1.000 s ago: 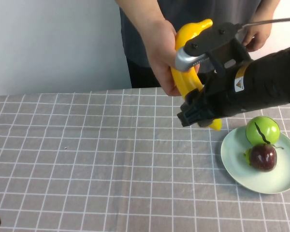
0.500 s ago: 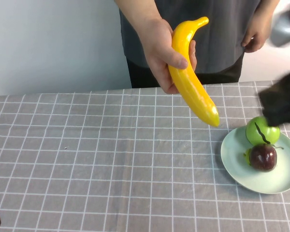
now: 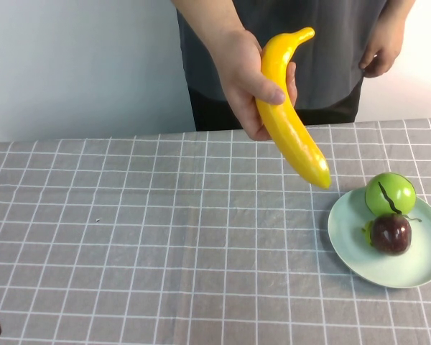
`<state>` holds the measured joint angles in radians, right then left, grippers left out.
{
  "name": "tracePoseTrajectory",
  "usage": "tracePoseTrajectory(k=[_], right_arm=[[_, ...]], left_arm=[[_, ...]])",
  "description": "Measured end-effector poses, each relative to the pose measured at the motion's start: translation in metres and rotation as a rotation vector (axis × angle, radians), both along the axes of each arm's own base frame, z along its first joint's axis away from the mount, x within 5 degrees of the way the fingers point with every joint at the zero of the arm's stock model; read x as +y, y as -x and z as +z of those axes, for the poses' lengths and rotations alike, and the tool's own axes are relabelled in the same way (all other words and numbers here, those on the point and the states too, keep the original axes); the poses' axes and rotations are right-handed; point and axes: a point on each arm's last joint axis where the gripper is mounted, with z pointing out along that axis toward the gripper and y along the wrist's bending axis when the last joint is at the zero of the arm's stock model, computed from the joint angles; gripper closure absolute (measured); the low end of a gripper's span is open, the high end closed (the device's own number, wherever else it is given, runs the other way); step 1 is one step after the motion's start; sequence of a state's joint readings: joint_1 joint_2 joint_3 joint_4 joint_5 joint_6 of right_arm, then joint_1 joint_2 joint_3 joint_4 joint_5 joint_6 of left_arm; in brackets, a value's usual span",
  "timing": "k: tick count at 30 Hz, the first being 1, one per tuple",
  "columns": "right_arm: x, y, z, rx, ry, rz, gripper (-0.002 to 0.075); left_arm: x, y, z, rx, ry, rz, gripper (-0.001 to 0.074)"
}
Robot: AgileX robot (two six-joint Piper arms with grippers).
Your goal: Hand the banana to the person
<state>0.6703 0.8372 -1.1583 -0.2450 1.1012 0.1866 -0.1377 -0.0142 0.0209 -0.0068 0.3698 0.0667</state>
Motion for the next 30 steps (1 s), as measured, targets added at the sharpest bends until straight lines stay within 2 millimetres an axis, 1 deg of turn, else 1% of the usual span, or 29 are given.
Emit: tracePoseTrajectory(k=[2,4,6,9,12,14,17,19,24,27,30], right_arm=[[0.001,-0.002,-0.006,-0.033,0.0,0.007,0.0735],[0.001,-0.006,-0.018,-0.078,0.014,0.008,0.0735],[-0.002,-0.009,-0.033,-0.148,-0.02,0.004,0.0735],[-0.016,-0.005,-0.068,-0.253,-0.084,-0.055,0.0735],[-0.034,0.004,-0.117,-0.336,-0.104,-0.13,0.0735],[-0.043,0.014,-0.146,-0.412,-0.112,-0.174,0.0735],[-0.051,0.029,-0.178,-0.539,-0.133,-0.212,0.0735],[-0.055,0.039,-0.193,-0.596,-0.142,-0.242,0.0735],[-0.059,0.053,-0.221,-0.657,-0.207,-0.285,0.0735],[-0.062,0.06,-0.226,-0.62,-0.249,-0.335,0.0735],[-0.063,0.059,-0.231,-0.564,-0.233,-0.351,0.0735]], left_arm=[[0.0,0.0,0.0,0.0,0.0,0.0,0.0741],[0.0,0.0,0.0,0.0,0.0,0.0,0.0741],[0.0,0.0,0.0,0.0,0.0,0.0,0.0741],[0.0,0.0,0.0,0.0,0.0,0.0,0.0741],[0.0,0.0,0.0,0.0,0.0,0.0,0.0741],[0.0,0.0,0.0,0.0,0.0,0.0,0.0741],[0.0,0.0,0.0,0.0,0.0,0.0,0.0741],[0.0,0.0,0.0,0.0,0.0,0.0,0.0741],[0.0,0.0,0.0,0.0,0.0,0.0,0.0741],[0.0,0.0,0.0,0.0,0.0,0.0,0.0741],[0.0,0.0,0.0,0.0,0.0,0.0,0.0741]])
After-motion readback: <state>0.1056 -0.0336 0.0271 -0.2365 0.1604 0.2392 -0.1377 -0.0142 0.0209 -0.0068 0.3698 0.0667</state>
